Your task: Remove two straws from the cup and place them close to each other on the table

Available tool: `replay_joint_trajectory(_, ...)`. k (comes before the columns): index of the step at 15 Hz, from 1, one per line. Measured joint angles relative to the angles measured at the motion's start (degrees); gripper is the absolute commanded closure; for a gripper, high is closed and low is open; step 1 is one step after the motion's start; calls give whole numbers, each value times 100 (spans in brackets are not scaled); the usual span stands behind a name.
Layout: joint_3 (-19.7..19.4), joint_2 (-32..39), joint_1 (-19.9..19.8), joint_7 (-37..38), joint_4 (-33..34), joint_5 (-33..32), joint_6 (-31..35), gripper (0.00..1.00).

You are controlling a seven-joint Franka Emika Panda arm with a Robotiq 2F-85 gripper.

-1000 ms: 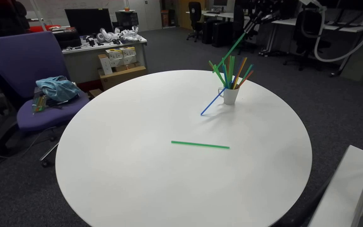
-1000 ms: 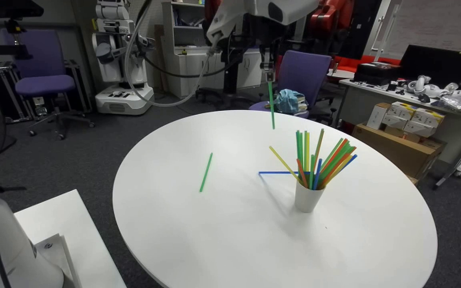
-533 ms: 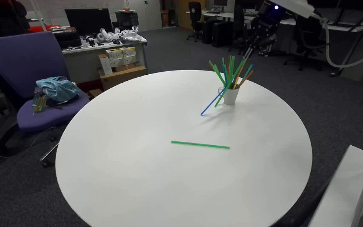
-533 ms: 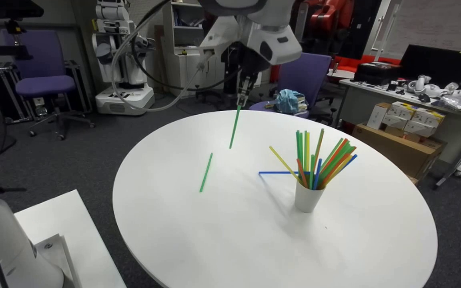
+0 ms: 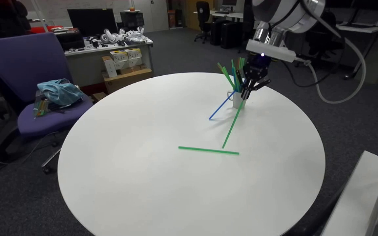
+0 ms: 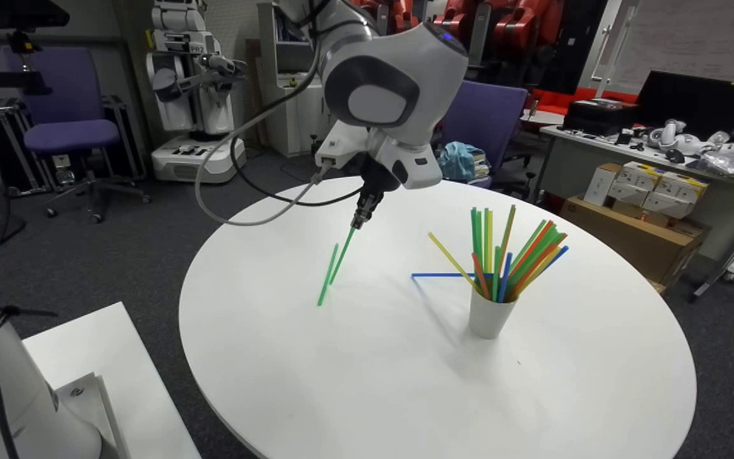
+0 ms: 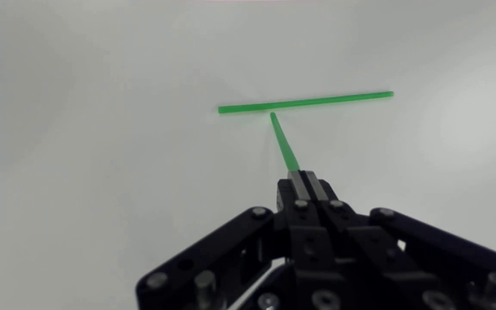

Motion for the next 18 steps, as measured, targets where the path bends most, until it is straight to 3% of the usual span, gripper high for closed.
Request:
replay_joint_trajectory(5, 355, 117, 323, -100, -484, 179, 1988, 100)
replay_joint_trajectory(8, 502, 117, 402, -162, -700, 307, 2726, 100)
replay_joint_trajectory(9, 533, 117, 407, -165, -748, 312, 2817, 92)
replay_joint_trajectory(10, 554, 117, 407, -166, -784, 313, 2837, 71)
replay_joint_trajectory(18, 557, 121, 396, -182, -906, 276, 2837, 13)
